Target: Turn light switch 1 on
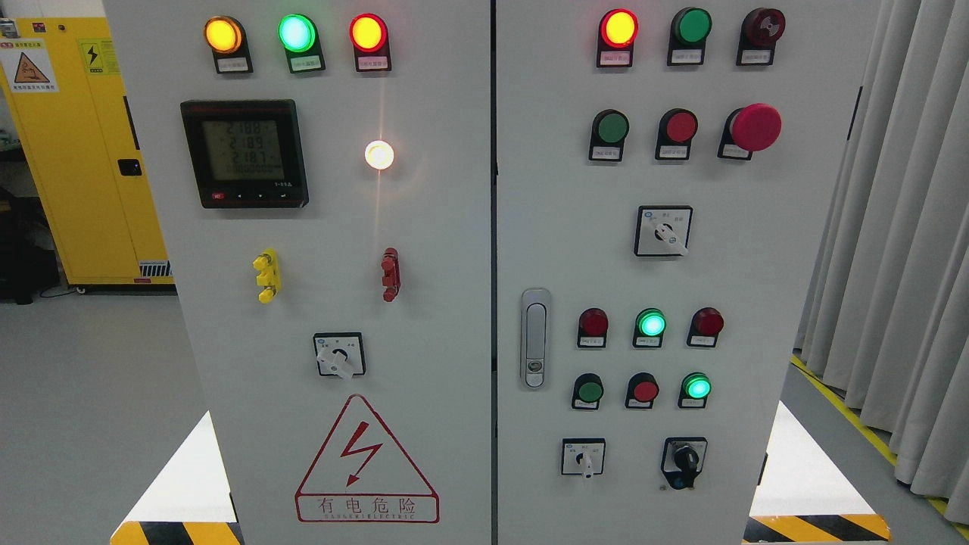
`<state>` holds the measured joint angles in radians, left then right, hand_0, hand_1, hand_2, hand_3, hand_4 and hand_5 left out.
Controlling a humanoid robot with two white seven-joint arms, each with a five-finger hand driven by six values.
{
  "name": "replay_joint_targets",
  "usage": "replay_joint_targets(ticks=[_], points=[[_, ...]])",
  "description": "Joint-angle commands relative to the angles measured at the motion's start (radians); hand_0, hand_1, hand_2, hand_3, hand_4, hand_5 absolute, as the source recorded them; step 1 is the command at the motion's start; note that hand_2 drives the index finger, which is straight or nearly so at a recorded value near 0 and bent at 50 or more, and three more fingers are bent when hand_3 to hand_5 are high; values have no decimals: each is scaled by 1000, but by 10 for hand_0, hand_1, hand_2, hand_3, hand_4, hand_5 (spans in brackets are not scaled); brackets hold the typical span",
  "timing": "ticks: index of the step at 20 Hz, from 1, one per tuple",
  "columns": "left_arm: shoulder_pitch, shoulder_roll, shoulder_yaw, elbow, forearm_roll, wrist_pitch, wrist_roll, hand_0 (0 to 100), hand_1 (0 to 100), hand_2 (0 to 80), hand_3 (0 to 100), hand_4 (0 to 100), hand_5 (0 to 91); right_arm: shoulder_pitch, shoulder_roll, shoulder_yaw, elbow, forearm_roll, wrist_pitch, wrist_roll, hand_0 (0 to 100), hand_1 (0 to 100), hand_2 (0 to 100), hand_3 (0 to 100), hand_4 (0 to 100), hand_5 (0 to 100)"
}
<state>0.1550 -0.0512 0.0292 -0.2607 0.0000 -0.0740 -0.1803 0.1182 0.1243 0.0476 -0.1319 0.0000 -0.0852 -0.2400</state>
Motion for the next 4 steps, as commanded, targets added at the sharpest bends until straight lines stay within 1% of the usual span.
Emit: replay_joint_targets(ticks=[1,4], points=[[-5,-7,-15,83,-6,0,4,45,161,0,0,0,0,0,0,0,0,-29,1,1,0,500,40,0,0,0],[-11,-7,-15,84,-8,0,5,43,159,0,0,0,0,0,0,0,0,-29,1,1,0,500,40,0,0,0]])
